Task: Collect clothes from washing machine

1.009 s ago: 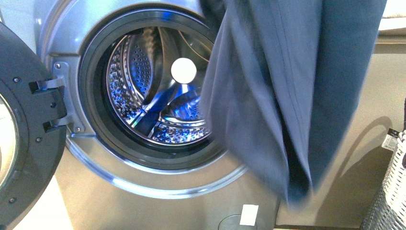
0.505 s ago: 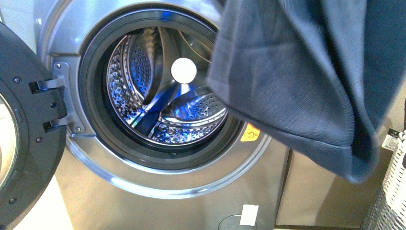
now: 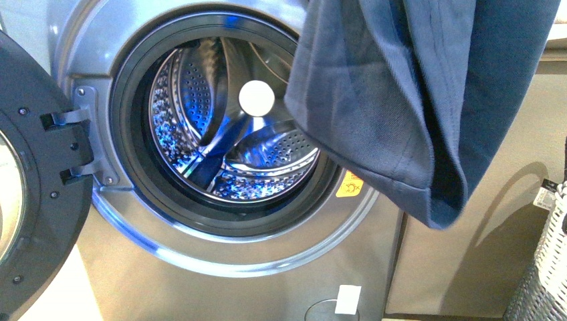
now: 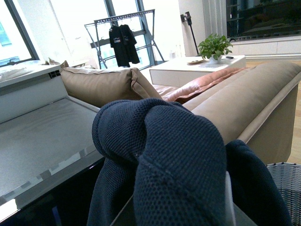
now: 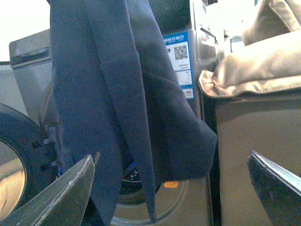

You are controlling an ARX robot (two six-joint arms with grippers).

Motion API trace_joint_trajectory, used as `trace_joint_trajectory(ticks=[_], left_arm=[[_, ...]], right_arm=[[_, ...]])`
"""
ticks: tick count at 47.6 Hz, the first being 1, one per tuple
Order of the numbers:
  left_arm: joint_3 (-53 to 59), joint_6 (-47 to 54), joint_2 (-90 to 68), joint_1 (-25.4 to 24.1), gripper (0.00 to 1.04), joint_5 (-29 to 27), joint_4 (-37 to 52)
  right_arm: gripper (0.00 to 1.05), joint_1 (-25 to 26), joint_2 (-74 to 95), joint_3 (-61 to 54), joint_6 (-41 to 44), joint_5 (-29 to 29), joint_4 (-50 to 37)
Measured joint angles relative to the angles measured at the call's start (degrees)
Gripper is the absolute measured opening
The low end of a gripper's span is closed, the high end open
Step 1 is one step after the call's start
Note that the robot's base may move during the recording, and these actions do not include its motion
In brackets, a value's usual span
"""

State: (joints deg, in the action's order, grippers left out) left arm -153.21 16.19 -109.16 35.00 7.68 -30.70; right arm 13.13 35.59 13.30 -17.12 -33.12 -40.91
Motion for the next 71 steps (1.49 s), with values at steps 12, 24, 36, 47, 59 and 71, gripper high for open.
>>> trace_joint_trajectory(ticks=[12, 24, 36, 47, 59, 71], left_arm=[[0.02, -0.2, 0.02, 0.0, 0.08, -0.02, 0.0], [0.02, -0.33, 0.02, 0.02, 0.08, 0.0, 0.0], [0.02, -0.39, 0.02, 0.02, 0.08, 0.0, 0.0], [0.02, -0.39, 0.02, 0.04, 0.08, -0.02, 0.0], [0.02, -0.39, 0.02, 0.04, 0.08, -0.02, 0.0], [0.02, -0.39, 0.04, 0.04, 0.08, -0.04, 0.0]], right_arm=[[0.97, -7.82, 12.02, 13.2, 4.35, 4.28, -0.28], [0.97, -12.79, 21.49, 23.47, 9.38, 8.94, -0.26], [0.97, -14.69, 32.39, 32.96, 12.83, 7.76, -1.92], [0.97, -18.56, 41.44, 40.28, 8.9, -1.29, -3.06], [0.97, -24.28, 42.25, 41.66, 2.08, -3.8, -6.75], [0.97, -26.36, 46.36, 47.36, 6.45, 3.65, -1.99]])
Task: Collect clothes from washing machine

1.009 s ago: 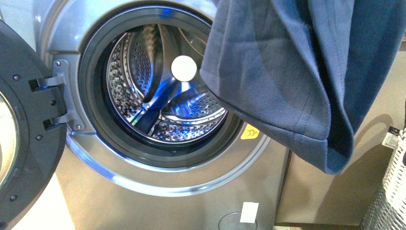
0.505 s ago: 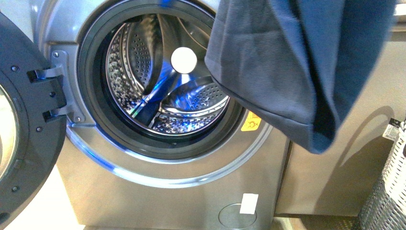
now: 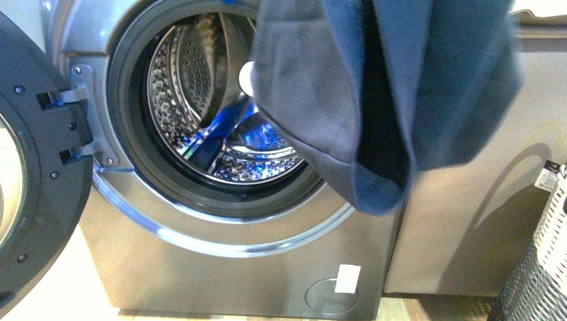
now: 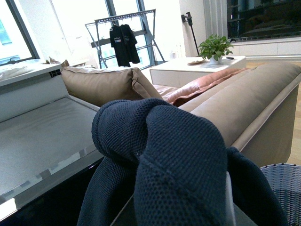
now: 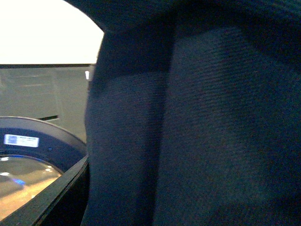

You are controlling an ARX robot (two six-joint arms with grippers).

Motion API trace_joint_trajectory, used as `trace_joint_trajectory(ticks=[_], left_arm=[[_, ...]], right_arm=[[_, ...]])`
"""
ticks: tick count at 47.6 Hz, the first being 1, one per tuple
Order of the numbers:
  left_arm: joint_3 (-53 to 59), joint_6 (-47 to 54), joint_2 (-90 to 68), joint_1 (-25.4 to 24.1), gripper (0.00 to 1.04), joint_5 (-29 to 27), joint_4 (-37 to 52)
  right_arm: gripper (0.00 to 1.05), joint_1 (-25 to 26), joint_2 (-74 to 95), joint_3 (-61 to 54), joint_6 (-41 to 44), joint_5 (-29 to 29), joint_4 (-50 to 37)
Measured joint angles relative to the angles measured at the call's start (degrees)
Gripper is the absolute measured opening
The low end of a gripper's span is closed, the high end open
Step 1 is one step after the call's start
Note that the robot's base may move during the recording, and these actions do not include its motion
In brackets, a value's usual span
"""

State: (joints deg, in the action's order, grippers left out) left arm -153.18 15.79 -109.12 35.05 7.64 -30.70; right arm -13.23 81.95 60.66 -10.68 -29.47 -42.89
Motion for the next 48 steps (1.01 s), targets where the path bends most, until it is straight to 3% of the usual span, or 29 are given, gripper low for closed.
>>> trace_joint_trajectory(ticks=[4, 22, 39, 48], left_arm=[[0.0, 0.0, 0.0, 0.0, 0.08, -0.07, 0.0], [0.0, 0.0, 0.04, -0.02, 0.08, -0.37, 0.0], [0.0, 0.0, 0.26, -0.02, 0.08, -0.7, 0.0], [0.0, 0.0, 0.26, -0.02, 0.08, -0.79, 0.0]], right_arm=[[0.97, -0.26, 4.39, 4.68, 2.62, 3.21, 1.66], [0.97, -3.89, 14.08, 17.2, 6.21, 5.77, 5.68], [0.97, -5.64, 18.75, 24.46, 12.17, 14.75, 7.48], [0.72, -6.1, 18.86, 23.19, 12.04, 18.18, 4.79]])
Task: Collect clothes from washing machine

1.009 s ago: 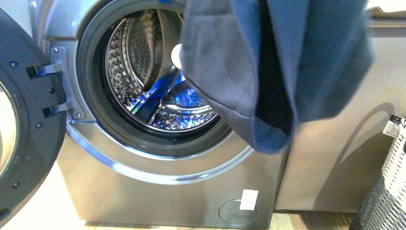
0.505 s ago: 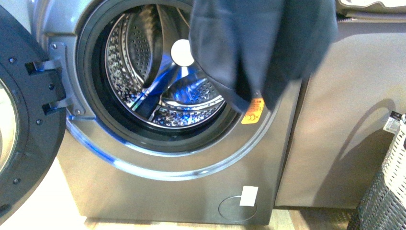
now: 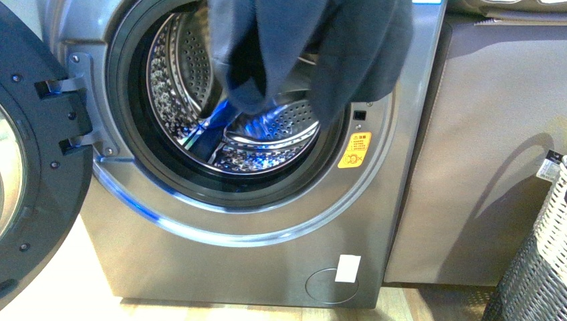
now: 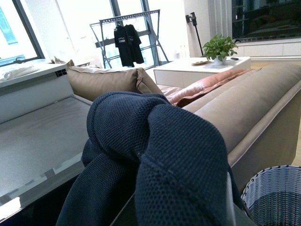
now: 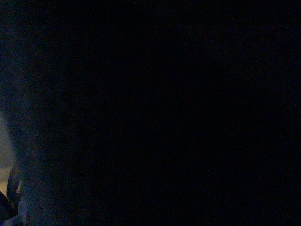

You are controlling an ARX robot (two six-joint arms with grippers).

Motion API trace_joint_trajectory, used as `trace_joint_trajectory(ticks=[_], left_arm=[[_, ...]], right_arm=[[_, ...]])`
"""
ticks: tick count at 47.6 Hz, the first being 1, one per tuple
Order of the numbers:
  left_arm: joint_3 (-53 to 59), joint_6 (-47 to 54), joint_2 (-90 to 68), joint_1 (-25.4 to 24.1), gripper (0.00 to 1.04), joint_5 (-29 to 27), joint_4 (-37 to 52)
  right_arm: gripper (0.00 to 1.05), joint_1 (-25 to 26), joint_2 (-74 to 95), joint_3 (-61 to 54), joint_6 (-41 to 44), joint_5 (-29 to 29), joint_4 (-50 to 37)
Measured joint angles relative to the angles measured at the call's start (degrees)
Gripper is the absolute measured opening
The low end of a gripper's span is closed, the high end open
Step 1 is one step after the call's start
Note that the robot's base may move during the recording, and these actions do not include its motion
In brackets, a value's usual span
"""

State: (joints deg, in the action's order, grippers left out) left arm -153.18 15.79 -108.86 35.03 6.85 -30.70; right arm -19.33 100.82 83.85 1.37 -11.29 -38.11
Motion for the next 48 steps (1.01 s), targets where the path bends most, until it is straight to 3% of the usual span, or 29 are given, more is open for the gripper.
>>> trace_joint_trajectory(ticks=[3, 21, 27, 30, 42, 48], left_arm=[[0.0, -0.22, 0.0, 0.0, 0.11, 0.0, 0.0], [-0.02, -0.81, 0.52, 0.02, 0.68, 0.63, 0.28], [-0.04, -0.85, 0.94, 0.02, 0.84, 0.7, 0.33], [-0.04, -0.83, 1.31, 0.02, 0.98, 0.74, 0.33], [-0.04, -0.83, 1.42, 0.02, 0.98, 0.98, 0.33], [-0.02, -0.83, 1.33, 0.07, 0.98, 2.51, 0.26]], right_arm=[[0.63, -0.11, -0.31, -1.09, -0.52, 0.07, -1.16], [0.12, 1.81, -7.48, -9.7, -3.28, -0.74, -4.83], [0.08, 5.05, -13.03, -12.85, -4.92, -1.55, -5.7], [0.08, 8.35, -17.81, -15.54, -6.69, -3.02, -6.43], [0.08, 22.71, -31.65, -25.64, -14.6, -11.47, -8.02], [0.08, 34.95, -36.89, -30.51, -21.88, -19.04, -10.86]])
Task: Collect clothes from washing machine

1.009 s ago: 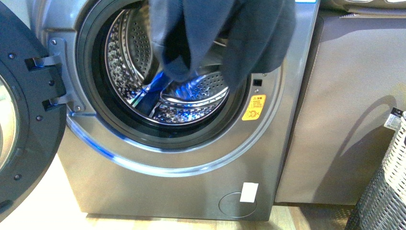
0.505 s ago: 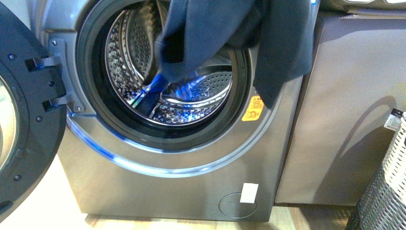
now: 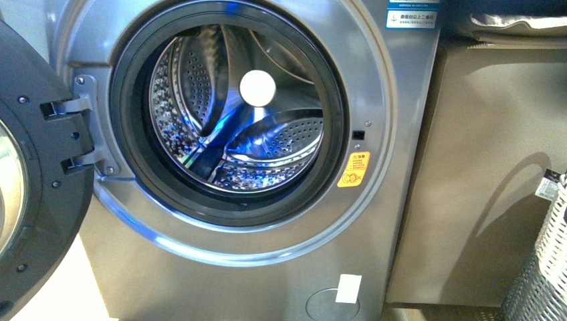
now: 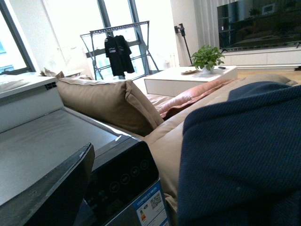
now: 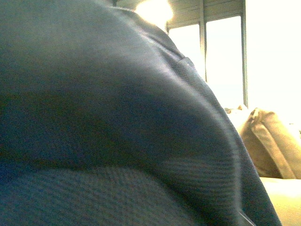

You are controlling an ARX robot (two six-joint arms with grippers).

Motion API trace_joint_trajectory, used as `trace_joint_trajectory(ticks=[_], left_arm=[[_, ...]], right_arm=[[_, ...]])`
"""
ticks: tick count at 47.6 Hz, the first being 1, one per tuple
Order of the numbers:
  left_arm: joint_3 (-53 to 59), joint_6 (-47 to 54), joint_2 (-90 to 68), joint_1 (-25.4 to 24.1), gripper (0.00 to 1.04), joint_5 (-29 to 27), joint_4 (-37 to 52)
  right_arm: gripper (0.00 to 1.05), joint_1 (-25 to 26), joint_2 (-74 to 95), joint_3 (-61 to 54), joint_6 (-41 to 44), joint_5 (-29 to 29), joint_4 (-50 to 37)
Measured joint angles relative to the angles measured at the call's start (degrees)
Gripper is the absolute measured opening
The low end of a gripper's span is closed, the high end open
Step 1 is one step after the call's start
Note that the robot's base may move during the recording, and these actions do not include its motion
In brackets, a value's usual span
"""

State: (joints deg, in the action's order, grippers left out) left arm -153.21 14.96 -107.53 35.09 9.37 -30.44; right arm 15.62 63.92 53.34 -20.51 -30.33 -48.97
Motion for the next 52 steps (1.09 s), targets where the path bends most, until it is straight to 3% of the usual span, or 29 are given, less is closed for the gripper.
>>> trace_joint_trajectory(ticks=[5, 10, 15, 23, 31, 33, 44, 52], left_arm=[[0.09, -0.02, -0.63, 0.26, 0.98, 2.8, -0.72], [0.26, -0.07, -1.75, 1.77, 0.98, 6.19, -0.72], [0.31, -0.07, -1.97, 1.95, 0.98, 6.01, -0.72], [0.31, -0.04, -2.32, 1.22, 0.98, 5.18, -0.72], [-5.42, -5.84, -6.32, -1.51, 0.98, 7.37, -4.68], [-3.06, -9.18, -5.73, -3.5, 0.98, 8.11, -2.27], [32.54, -15.98, 12.15, -11.47, 0.98, 8.7, 15.93], [49.27, -16.74, 23.21, -10.62, 0.98, 11.21, 20.85]], right_arm=[[0.08, 11.85, -1.84, -1.07, -7.96, -6.95, -4.96], [0.08, 29.05, -1.46, -0.61, -19.3, -13.57, -12.74], [0.08, 37.79, 1.64, 1.25, -22.88, -13.25, -12.55], [0.08, 46.56, 6.49, 4.07, -30.29, -14.03, -13.38], [0.08, 49.07, 3.69, 2.73, -36.37, -17.68, -15.69], [0.08, 49.07, 2.75, 1.73, -36.85, -18.6, -16.37], [0.08, 46.77, 1.81, -2.23, -34.69, -19.06, -13.94], [0.08, 43.71, 2.95, -4.37, -29.0, -17.68, -10.86]])
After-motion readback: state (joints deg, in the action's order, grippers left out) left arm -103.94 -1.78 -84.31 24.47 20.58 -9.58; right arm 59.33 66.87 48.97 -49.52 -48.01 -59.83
